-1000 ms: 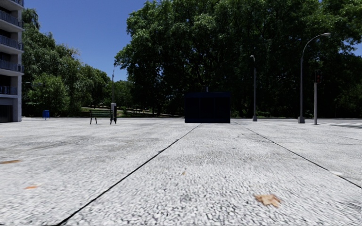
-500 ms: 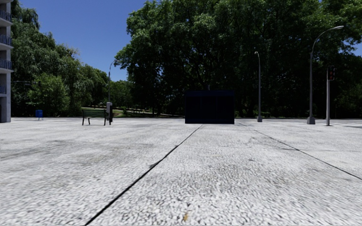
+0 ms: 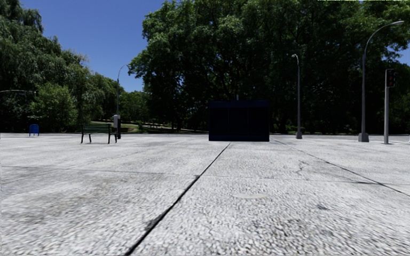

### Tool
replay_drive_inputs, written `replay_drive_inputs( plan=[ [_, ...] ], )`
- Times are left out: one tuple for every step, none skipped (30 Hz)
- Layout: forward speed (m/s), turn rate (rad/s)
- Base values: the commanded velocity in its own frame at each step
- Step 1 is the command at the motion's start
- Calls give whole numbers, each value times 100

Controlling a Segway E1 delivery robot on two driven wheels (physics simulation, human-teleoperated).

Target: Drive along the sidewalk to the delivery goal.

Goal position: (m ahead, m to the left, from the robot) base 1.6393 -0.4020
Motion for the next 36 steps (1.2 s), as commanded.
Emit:
replay_drive_inputs(
  plan=[
    [200,-31],
    [200,-31],
    [200,-31],
    [200,-30],
    [200,-26],
    [200,-26],
    [200,-23],
    [200,-20],
    [200,-18],
    [190,-18],
    [190,-18],
    [180,-16],
    [171,-11],
    [158,-2],
    [139,0],
    [139,0],
    [127,0],
    [117,0],
    [106,0],
    [106,0],
    [92,0],
    [66,0],
    [26,0],
    [0,0],
    [0,0],
    [0,0],
    [0,0],
    [0,0],
    [0,0],
    [0,0],
    [0,0],
    [0,0],
    [0,0],
    [0,0],
    [0,0],
    [0,0]
  ],
)
